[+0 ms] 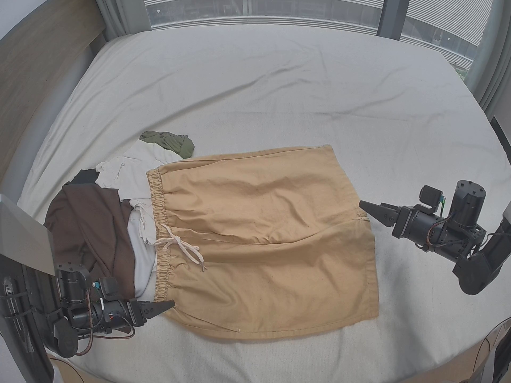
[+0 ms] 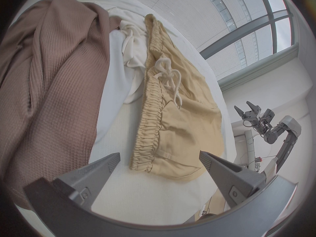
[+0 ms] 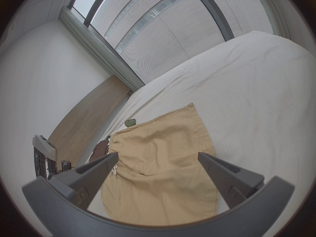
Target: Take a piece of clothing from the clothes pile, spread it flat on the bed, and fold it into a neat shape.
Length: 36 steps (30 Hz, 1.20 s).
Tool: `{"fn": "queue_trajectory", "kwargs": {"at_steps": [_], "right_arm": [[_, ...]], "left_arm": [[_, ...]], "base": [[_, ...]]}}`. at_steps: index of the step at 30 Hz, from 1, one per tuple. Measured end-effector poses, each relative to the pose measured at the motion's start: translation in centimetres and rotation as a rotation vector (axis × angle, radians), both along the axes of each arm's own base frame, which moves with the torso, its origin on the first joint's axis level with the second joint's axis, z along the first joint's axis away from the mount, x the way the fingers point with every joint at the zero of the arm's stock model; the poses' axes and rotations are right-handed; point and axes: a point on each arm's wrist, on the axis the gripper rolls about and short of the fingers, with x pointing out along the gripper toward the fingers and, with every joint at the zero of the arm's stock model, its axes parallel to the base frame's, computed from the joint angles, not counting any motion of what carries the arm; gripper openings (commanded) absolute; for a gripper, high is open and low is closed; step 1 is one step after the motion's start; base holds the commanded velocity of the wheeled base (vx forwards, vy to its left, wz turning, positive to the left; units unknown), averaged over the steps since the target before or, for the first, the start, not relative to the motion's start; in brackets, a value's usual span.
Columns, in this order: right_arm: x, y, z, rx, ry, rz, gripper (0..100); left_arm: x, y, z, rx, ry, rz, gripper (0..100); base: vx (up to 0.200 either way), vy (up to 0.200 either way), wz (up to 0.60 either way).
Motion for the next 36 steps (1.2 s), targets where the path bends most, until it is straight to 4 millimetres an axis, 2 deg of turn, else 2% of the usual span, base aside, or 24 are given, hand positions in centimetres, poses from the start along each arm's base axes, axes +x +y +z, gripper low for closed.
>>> {"fn": "queue_trajectory", "kwargs": {"at_steps": [19,20,29,36], "right_arm": [[0.1,0.1,-0.1,0.000,0.002,0.002,100],[0.1,0.1,-0.1,0.000,0.002,0.001,100],[-0.2,0.2,-0.4,-0.012,0.010,0.008,100],[-1.1,-0.1,-1.9,-0.113,0.055,0.024,100]], "left_arm": [[0.8,-0.6,-1.0,-0.048,0.056,0.010,100],[0.9,-0.6,-1.0,-0.048,0.055,0.010,0],[1.3,-0.5,-1.0,-0.045,0.037,0.016,0],[1.2,-0.3,-0.6,-0.044,0.023,0.020,0]], "base": [[0.000,0.000,0.00],[0.000,0.000,0.00],[0.000,0.000,0.00],[0.000,0.000,0.00]]}}
